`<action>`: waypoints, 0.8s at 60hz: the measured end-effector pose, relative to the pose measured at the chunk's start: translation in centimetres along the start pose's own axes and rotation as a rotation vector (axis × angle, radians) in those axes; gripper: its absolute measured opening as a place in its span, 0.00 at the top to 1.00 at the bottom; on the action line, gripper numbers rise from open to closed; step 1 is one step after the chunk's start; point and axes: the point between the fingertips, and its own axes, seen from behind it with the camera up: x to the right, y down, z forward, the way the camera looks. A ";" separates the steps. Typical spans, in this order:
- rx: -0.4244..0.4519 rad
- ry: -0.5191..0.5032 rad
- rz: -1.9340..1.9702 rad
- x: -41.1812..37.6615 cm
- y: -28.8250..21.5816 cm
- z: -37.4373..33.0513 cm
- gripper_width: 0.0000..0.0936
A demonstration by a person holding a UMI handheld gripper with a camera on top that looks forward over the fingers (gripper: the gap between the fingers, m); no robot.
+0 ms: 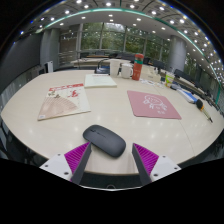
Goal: Arrange mouse
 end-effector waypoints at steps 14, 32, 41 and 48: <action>0.008 0.006 -0.012 -0.3 -3.0 3.4 0.12; 0.008 -0.045 -0.006 -1.3 -5.1 6.4 0.50; -0.001 -0.067 -0.040 -1.8 -5.6 7.0 0.58; -0.015 -0.095 -0.047 -2.2 -6.0 7.1 0.65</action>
